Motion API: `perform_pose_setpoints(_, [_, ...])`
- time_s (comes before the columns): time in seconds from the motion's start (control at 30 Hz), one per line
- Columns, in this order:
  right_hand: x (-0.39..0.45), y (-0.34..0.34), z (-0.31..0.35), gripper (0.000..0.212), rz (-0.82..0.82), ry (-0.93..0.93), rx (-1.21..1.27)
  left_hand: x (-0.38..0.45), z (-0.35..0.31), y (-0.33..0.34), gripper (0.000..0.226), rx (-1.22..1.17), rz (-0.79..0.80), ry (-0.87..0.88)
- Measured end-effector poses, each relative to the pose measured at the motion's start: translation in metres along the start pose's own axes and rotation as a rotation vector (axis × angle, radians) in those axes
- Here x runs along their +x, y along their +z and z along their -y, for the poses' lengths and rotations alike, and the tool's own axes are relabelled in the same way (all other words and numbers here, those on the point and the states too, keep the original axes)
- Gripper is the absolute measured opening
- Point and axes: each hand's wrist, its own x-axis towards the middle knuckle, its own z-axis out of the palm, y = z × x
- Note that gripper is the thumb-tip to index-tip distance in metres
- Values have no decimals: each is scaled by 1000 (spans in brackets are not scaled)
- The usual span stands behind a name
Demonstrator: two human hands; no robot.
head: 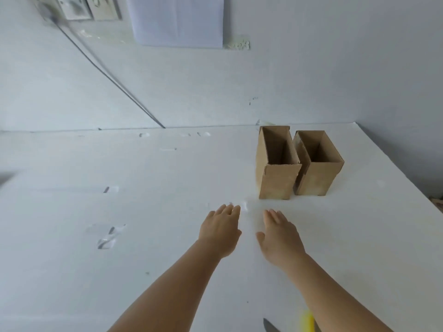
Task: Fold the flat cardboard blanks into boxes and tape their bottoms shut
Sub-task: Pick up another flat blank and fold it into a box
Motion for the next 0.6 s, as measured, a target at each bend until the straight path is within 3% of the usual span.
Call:
perform_pose_setpoints(0.23, [-54, 14, 96, 50, -5, -189, -42, -108, 68, -20, 55, -17, -61, -91])
perform_pose_setpoints(0.6, [-164, 58, 299, 62, 42, -414, -13, -324, 212, -52, 58, -40, -162, -316])
